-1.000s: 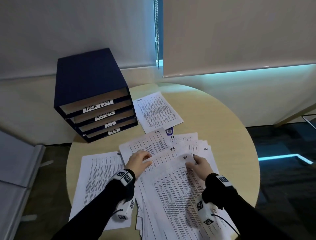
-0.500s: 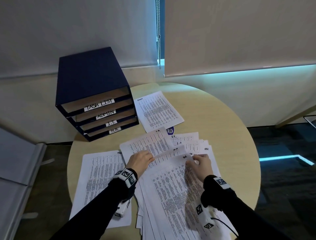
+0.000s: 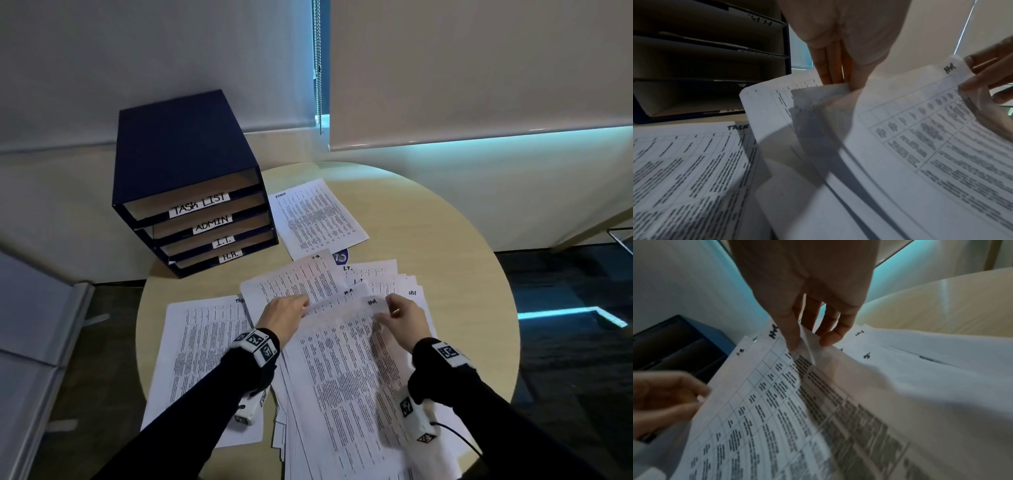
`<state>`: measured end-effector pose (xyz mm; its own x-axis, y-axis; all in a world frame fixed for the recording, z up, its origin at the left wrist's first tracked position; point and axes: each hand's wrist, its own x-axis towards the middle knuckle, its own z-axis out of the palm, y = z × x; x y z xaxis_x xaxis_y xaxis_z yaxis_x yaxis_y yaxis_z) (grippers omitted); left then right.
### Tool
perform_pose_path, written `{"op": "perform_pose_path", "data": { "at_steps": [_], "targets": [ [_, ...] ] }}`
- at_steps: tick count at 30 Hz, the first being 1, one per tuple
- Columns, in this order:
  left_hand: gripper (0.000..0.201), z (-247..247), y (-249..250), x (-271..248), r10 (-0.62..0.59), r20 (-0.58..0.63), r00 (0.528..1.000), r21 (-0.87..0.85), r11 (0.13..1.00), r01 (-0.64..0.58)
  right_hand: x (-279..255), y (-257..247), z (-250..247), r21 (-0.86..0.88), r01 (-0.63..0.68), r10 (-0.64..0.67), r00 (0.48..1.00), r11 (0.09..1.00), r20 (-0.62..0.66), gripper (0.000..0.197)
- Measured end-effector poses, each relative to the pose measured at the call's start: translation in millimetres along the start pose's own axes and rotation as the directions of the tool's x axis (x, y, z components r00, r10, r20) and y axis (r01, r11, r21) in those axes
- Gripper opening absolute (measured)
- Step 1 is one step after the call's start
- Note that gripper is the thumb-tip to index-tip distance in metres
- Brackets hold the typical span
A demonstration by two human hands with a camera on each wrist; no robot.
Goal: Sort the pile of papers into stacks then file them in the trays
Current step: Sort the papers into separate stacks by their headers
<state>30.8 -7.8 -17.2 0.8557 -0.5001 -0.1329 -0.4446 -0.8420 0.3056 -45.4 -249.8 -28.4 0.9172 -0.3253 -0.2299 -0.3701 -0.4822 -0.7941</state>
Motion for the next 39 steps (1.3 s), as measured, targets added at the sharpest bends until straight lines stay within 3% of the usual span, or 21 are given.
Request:
{"op": "perform_pose_path", "data": {
  "at_steps": [3, 7, 11, 14, 16, 20, 25, 29, 31, 34, 39],
  "targets": [
    [0.006, 2, -2, -6, 0.032, -0.039, 0.999, 0.004, 0.999, -0.032, -4, 0, 4, -0.049, 0.004, -0.002, 0.999, 0.999, 0.039, 0.022],
    [0.011, -4, 5, -21, 0.093, -0.013, 0.996, -0.079, 0.992, -0.094, -10, 3, 10, -0.038, 0.075, -0.076, 0.996, 0.996, -0.035, 0.021],
    [0.011, -5, 9, -26, 0.016, 0.107, 0.994, -0.253, 0.967, 0.011, -10, 6, 15, 0.007, 0.079, -0.079, 0.997, 0.997, 0.01, 0.026],
    [0.026, 1, 6, -12, -0.118, 0.126, 0.985, -0.428, 0.889, 0.161, -13, 1, 14, 0.065, 0.036, -0.038, 0.999, 0.997, 0.026, 0.026],
    [0.018, 3, 3, -1, -0.184, 0.083, 0.979, -0.386, 0.9, 0.202, -15, -1, 14, 0.067, 0.046, -0.049, 0.998, 0.997, 0.044, 0.023],
    [0.011, 0, 4, 11, -0.182, 0.061, 0.981, -0.157, 0.969, 0.189, -16, -1, 11, 0.095, 0.03, -0.035, 0.998, 0.995, 0.059, 0.017],
    [0.024, 1, 7, 14, -0.052, 0.015, 0.999, -0.039, 0.998, 0.053, -15, 0, 10, 0.103, -0.005, 0.006, 1.0, 0.995, -0.015, 0.033],
    [0.029, -2, 6, 7, 0.077, 0.018, 0.997, 0.076, 0.994, -0.078, -12, 2, 10, 0.031, 0.027, -0.028, 0.999, 0.999, 0.029, 0.019],
    [0.025, -3, 5, 3, 0.135, -0.025, 0.991, 0.067, 0.989, -0.133, -11, 2, 11, 0.031, 0.051, -0.051, 0.999, 0.998, 0.015, 0.025],
    [0.017, -2, 5, -1, 0.127, -0.127, 0.984, -0.013, 0.991, -0.13, -10, 2, 13, 0.002, 0.071, -0.071, 0.997, 0.997, 0.002, 0.03],
    [0.014, -5, 4, -8, 0.098, -0.043, 0.994, -0.091, 0.991, -0.101, -11, -2, 13, -0.007, 0.088, -0.088, 0.996, 0.996, -0.003, 0.027]
  ]
}}
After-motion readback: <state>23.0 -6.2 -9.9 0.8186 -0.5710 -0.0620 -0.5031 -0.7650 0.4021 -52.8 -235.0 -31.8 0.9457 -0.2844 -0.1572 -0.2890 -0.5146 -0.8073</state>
